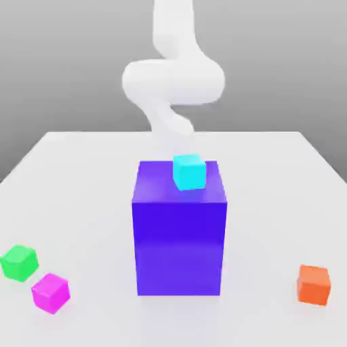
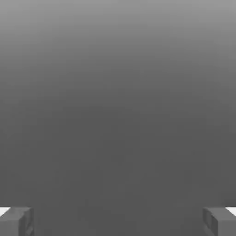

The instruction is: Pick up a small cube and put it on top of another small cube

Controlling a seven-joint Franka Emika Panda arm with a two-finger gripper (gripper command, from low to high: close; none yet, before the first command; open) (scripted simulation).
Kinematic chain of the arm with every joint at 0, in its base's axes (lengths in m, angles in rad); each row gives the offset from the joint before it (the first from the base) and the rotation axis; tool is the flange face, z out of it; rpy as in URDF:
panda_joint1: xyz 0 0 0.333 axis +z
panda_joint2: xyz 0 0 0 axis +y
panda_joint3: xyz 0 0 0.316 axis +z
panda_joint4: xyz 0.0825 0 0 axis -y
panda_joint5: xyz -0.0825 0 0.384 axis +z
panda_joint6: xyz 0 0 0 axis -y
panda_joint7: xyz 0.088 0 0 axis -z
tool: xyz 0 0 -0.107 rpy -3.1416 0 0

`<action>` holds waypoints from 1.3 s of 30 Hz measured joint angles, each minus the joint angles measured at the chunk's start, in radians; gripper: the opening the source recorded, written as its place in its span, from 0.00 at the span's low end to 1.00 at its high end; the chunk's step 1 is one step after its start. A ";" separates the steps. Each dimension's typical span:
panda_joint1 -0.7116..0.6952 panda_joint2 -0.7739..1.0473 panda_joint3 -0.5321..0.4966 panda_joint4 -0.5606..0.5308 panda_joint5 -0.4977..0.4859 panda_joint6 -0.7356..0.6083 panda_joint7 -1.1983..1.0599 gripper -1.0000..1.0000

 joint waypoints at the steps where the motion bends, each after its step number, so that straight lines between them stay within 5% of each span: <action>1: -0.019 0.040 0.000 -0.009 -0.017 0.017 0.009 0.50; 15: -0.207 0.552 -0.103 -0.121 -0.137 0.234 0.059 0.50; 22: -0.307 0.801 -0.142 -0.182 -0.022 0.353 -0.041 0.50; 30: -0.406 1.086 -0.072 -0.180 0.137 0.538 -0.166 0.50; 31: -0.411 1.112 -0.066 -0.175 0.142 0.559 -0.170 0.00; 39: -0.411 1.090 -0.068 -0.179 0.136 0.541 -0.165 0.00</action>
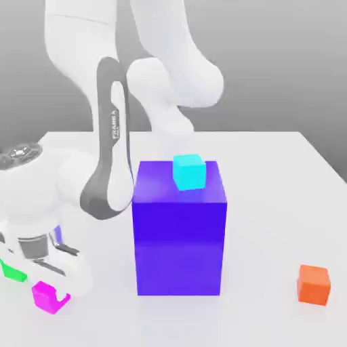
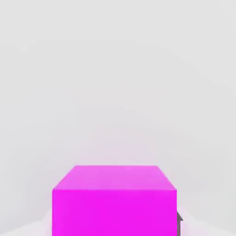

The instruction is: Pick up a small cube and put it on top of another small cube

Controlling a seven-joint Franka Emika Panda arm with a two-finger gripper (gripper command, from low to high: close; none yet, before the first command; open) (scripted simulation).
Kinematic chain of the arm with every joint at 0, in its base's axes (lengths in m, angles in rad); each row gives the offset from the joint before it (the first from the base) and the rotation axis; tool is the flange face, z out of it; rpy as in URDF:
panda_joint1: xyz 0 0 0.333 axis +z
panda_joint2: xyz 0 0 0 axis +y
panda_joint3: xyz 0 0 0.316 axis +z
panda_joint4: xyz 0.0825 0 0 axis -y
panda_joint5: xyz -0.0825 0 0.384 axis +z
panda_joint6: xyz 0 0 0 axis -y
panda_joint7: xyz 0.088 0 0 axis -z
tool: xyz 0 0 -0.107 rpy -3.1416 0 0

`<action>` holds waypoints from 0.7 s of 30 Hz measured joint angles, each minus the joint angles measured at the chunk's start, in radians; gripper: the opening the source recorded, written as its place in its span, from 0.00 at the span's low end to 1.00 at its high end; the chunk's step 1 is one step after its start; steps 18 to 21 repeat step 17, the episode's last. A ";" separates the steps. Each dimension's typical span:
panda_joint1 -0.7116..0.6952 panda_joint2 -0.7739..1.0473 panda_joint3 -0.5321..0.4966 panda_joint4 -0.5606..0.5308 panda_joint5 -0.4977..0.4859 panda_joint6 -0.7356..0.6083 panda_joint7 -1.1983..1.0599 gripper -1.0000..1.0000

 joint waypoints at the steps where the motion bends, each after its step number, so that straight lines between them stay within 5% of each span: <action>1: 0.004 -0.031 -0.005 -0.006 -0.006 -0.024 0.005 0.00; 9: -0.077 -0.278 -0.168 -0.053 -0.053 -0.227 0.202 0.00; 13: -0.117 -0.178 -0.153 -0.049 0.017 -0.134 0.181 0.00; 14: -0.123 -0.146 -0.143 -0.047 0.037 -0.106 0.167 1.00; 21: -0.123 -0.146 -0.143 -0.047 0.037 -0.106 0.167 1.00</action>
